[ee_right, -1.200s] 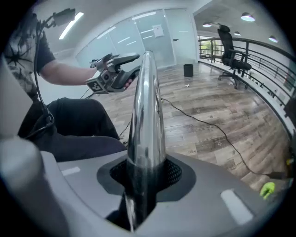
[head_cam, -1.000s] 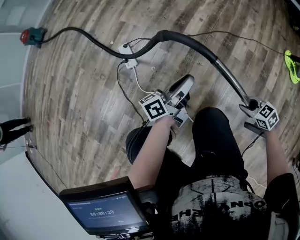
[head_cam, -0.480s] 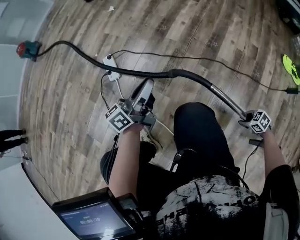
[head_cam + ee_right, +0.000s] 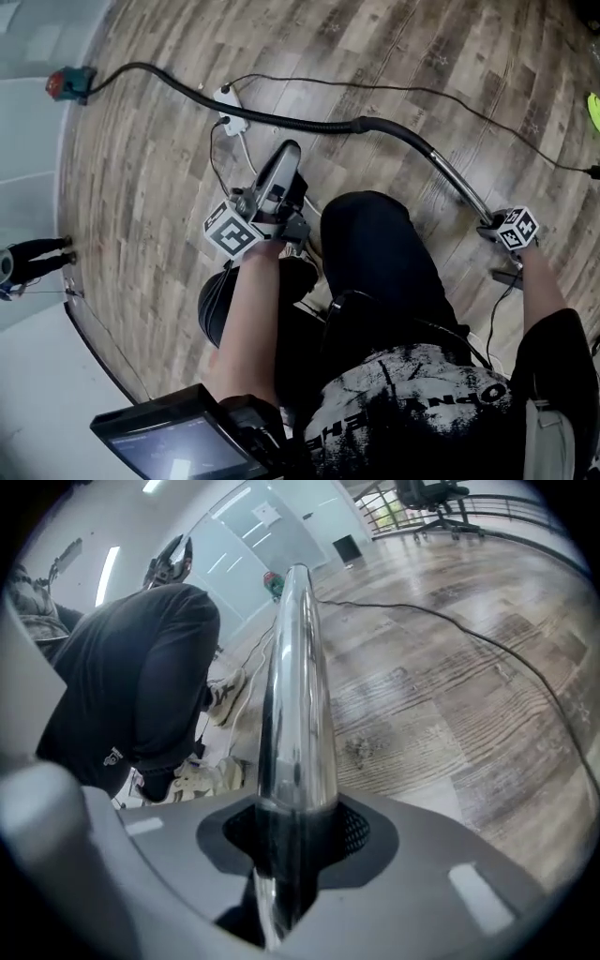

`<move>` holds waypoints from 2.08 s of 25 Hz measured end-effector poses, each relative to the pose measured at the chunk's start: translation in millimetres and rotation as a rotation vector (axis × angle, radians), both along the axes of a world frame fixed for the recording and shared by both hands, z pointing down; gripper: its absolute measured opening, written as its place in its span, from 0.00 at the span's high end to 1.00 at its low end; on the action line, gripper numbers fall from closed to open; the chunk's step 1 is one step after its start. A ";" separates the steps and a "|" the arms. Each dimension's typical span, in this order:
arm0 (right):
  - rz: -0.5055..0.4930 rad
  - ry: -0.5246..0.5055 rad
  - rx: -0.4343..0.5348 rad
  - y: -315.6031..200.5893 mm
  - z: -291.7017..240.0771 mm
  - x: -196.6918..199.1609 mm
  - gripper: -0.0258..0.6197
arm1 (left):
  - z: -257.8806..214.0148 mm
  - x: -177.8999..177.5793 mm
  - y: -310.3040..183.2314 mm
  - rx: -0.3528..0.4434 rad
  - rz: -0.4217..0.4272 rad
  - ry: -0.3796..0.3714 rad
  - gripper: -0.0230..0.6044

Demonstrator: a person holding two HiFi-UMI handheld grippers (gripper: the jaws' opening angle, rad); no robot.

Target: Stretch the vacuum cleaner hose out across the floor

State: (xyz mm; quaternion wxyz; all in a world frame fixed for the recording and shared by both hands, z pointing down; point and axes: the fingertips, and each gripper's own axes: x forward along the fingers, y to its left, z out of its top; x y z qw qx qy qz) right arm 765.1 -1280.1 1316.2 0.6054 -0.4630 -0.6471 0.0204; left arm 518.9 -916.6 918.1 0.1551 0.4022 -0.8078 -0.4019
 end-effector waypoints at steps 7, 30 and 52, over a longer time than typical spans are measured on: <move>0.121 -0.139 0.238 -26.0 47.6 -36.1 0.82 | 0.7 -2.6 27.7 -0.039 -0.053 -0.005 0.85; 0.250 -0.147 0.606 -77.6 71.2 -42.3 0.79 | 25.0 -1.3 49.5 -0.043 -0.098 0.023 0.85; 0.309 -0.433 0.228 131.5 -94.3 -216.8 0.95 | 8.0 -68.1 120.5 0.018 -0.047 -0.067 0.96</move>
